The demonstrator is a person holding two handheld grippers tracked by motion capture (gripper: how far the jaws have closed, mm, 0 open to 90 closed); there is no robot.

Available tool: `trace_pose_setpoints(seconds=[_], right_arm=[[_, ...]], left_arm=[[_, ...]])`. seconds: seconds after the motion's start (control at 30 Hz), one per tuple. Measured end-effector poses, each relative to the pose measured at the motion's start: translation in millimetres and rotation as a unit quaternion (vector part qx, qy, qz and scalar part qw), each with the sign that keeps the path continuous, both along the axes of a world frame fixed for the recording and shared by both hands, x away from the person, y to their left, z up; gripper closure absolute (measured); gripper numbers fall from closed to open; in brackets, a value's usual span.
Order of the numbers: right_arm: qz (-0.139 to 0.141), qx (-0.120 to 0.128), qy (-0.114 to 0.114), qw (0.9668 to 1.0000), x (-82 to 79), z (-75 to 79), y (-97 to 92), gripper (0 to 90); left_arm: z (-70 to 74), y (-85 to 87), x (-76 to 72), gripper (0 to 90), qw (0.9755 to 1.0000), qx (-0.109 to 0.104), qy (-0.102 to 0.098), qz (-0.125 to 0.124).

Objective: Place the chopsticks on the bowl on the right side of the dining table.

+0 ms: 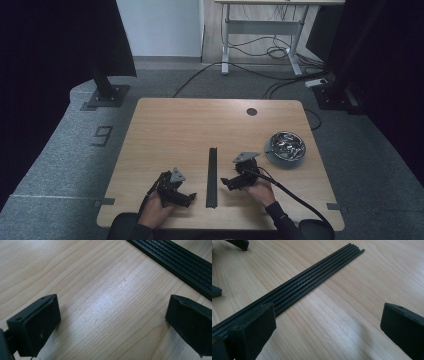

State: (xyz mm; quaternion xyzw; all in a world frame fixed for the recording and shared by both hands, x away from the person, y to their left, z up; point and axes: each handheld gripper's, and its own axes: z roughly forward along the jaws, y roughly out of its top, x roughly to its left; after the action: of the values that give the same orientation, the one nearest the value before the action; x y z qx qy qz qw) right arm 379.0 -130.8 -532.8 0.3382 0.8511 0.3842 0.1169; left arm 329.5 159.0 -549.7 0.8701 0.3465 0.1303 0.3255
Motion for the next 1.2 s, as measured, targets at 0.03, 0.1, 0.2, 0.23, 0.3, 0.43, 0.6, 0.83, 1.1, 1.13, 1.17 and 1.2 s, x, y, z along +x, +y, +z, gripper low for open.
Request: trace_pose_setpoints(seconds=[0.03,0.1,0.2,0.23,0.3,0.43,0.6,0.83,1.1,1.13,1.17,1.2], right_arm=[[0.0,-0.002,0.0,1.0,0.3,-0.4,2.0,0.0],[0.002,-0.005,0.0,1.0,1.0,-1.1,4.9,0.0],[0.006,-0.003,0.005,1.0,2.7,-3.6,12.7,0.0],[0.006,-0.003,0.005,1.0,2.7,-3.6,12.7,0.0],[0.009,-0.01,0.003,0.9999,3.7,-4.9,17.7,0.0],[0.012,-0.016,-0.001,0.9998,4.2,-5.9,22.7,0.0],[0.012,-0.025,-0.001,0.9996,5.2,-9.8,28.1,0.0],[0.012,-0.03,0.002,0.9995,6.3,-14.0,32.6,0.2],[0.012,-0.036,0.002,0.9993,6.3,-15.4,35.7,0.3],[0.011,-0.037,0.002,0.9992,6.4,-15.3,35.2,0.3],[0.01,-0.038,0.003,0.9992,6.3,-15.2,34.9,0.3],[0.009,-0.04,0.002,0.9991,6.4,-15.0,34.2,0.4]], left_arm=[[0.0,0.0,0.0,0.0,1.0,0.0,0.0,0.0],[0.0,0.0,0.0,0.0,1.0,0.0,0.0,0.0],[0.0,0.0,0.0,0.0,1.0,0.0,0.0,0.0],[0.0,0.0,0.0,0.0,1.0,0.0,0.0,0.0],[0.0,0.0,-0.1,0.0,1.0,0.0,0.0,0.0],[0.0,0.0,-0.1,0.0,1.0,0.0,0.0,0.0],[0.0,0.0,-0.1,0.0,1.0,0.0,0.0,0.0],[0.0,0.0,-0.1,0.0,1.0,0.0,0.0,0.0],[0.0,0.0,-0.1,0.0,1.0,0.0,0.0,0.0],[0.0,0.0,-0.1,0.0,1.0,0.0,0.0,0.0],[0.0,0.0,-0.1,0.0,1.0,0.0,0.0,0.0],[0.0,0.0,-0.1,0.0,1.0,0.0,0.0,0.0]])
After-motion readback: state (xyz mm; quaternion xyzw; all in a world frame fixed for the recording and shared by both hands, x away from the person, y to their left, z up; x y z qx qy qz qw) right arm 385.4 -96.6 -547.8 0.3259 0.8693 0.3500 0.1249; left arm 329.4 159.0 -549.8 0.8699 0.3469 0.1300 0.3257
